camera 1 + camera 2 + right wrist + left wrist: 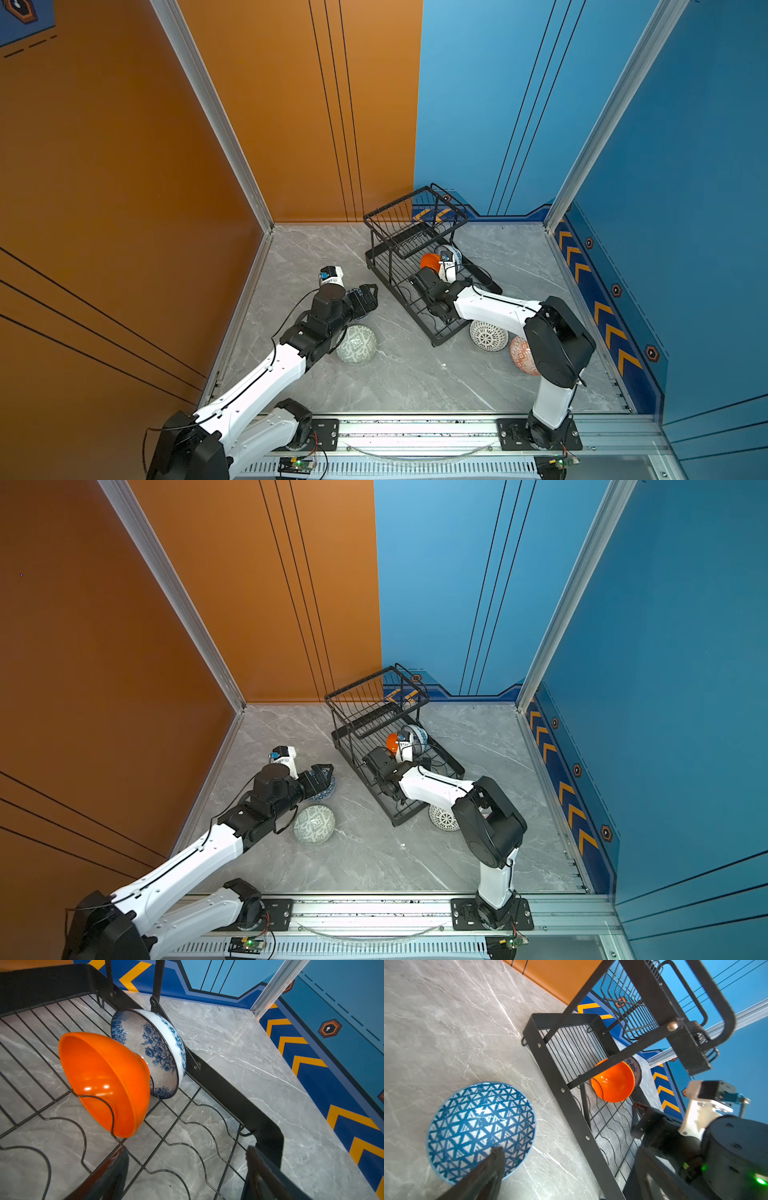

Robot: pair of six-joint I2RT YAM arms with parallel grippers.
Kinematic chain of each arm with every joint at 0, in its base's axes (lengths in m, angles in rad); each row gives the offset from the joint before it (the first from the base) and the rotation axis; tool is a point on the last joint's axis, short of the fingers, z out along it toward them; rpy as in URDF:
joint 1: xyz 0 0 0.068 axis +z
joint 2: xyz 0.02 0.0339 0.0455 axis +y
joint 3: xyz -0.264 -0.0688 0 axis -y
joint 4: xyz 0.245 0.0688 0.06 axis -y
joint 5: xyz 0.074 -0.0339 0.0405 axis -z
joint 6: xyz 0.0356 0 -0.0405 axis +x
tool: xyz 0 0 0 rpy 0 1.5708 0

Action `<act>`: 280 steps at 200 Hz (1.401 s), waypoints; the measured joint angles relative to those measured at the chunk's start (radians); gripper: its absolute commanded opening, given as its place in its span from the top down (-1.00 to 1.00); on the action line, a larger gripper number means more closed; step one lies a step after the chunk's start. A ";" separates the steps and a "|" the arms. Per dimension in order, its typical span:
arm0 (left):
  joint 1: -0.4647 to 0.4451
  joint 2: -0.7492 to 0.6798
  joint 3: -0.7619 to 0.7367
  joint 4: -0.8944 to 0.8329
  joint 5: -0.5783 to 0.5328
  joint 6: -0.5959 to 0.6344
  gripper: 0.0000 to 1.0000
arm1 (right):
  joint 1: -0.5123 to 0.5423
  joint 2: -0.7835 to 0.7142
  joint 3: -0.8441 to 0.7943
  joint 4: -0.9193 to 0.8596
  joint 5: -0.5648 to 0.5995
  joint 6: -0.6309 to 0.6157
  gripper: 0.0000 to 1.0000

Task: Load the bowls into the dish rack
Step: 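Release the orange bowl with the right gripper while the left grasps the blue bowl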

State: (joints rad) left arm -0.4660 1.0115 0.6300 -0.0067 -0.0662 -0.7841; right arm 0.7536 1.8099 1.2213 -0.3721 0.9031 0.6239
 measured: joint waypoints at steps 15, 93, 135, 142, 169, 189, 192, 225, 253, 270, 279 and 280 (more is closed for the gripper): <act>0.025 -0.002 0.003 -0.024 -0.001 0.002 -0.96 | -0.001 -0.045 -0.031 0.017 -0.018 -0.007 -0.95; 0.130 0.071 0.035 -0.114 0.008 0.011 -0.96 | -0.149 -0.348 -0.208 0.087 -0.184 -0.046 -1.00; 0.172 0.206 0.084 -0.162 0.012 0.050 -0.96 | -0.244 -0.483 -0.250 0.129 -0.422 -0.121 -1.00; 0.182 0.226 0.088 -0.167 0.013 0.056 -0.97 | -0.242 -0.494 -0.250 0.135 -0.466 -0.137 -1.00; 0.222 0.292 0.101 -0.177 0.021 0.073 -0.85 | -0.220 -0.520 -0.256 0.167 -0.611 -0.187 -1.00; 0.243 0.346 0.118 -0.179 0.041 0.088 -0.64 | -0.193 -0.522 -0.257 0.187 -0.690 -0.214 -1.00; 0.245 0.356 0.120 -0.177 0.045 0.085 -0.60 | -0.189 -0.522 -0.257 0.189 -0.700 -0.217 -1.00; 0.257 0.431 0.134 -0.177 0.083 0.101 -0.20 | -0.149 -0.515 -0.257 0.213 -0.755 -0.243 -1.00; 0.259 0.444 0.134 -0.177 0.098 0.111 0.16 | -0.144 -0.489 -0.257 0.227 -0.774 -0.251 -1.00; 0.264 0.444 0.134 -0.179 0.098 0.122 0.34 | -0.144 -0.474 -0.257 0.227 -0.777 -0.251 -1.00; 0.267 0.444 0.134 -0.179 0.099 0.122 0.41 | -0.144 -0.470 -0.257 0.227 -0.777 -0.251 -1.00; 0.268 0.445 0.134 -0.179 0.098 0.124 0.42 | -0.144 -0.470 -0.257 0.227 -0.777 -0.251 -1.00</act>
State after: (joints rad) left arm -0.1978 1.4563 0.7635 -0.1852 0.0322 -0.6598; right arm 0.6098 1.3403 0.9638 -0.1452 0.1257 0.3733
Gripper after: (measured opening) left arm 0.326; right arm 0.999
